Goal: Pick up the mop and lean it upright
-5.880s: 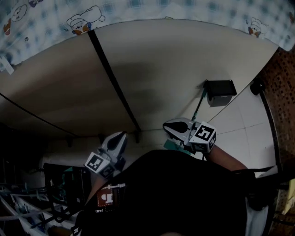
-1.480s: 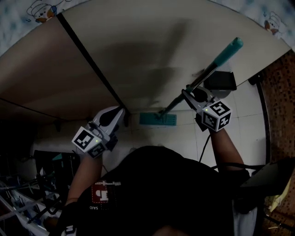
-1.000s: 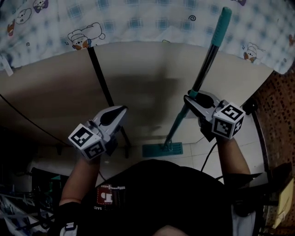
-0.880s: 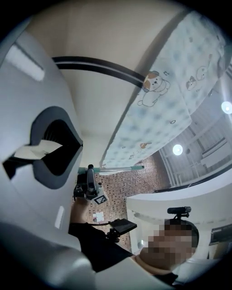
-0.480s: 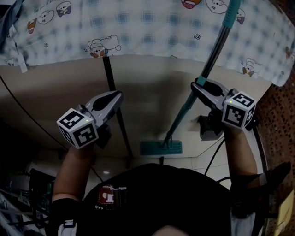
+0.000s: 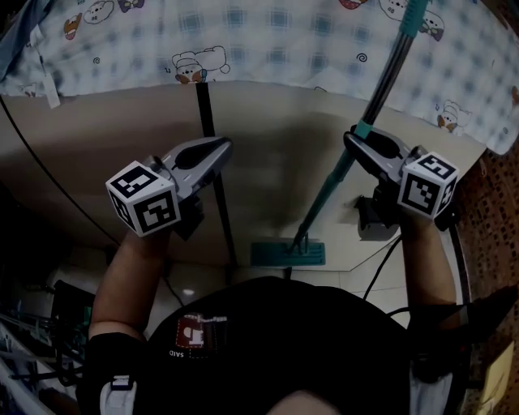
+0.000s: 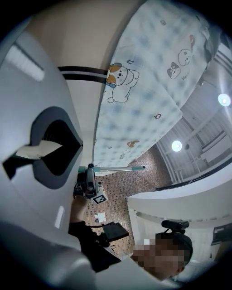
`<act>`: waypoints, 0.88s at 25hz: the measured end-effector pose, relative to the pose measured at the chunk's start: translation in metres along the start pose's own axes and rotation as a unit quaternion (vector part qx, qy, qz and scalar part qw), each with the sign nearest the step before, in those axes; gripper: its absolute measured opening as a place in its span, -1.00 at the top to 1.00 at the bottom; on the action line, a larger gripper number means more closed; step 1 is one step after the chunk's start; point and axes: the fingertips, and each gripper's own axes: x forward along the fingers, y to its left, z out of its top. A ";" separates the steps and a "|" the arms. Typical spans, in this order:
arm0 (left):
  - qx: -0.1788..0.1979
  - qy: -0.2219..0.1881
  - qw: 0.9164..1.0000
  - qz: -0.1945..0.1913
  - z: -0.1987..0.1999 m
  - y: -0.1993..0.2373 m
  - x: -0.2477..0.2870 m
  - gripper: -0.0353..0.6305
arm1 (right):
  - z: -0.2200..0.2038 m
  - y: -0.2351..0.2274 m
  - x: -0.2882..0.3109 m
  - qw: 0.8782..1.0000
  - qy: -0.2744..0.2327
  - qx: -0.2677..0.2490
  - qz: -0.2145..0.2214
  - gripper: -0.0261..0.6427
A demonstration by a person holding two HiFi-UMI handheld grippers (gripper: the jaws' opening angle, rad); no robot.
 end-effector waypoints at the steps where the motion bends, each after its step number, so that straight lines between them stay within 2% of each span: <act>1: 0.000 0.003 1.000 0.000 -0.001 -0.001 0.000 0.90 | -0.001 0.001 0.000 1.000 0.001 0.001 0.000 0.55; 22: 0.000 0.019 1.000 -0.017 -0.013 -0.020 0.011 0.90 | -0.019 0.009 -0.020 1.000 0.012 -0.005 -0.007 0.55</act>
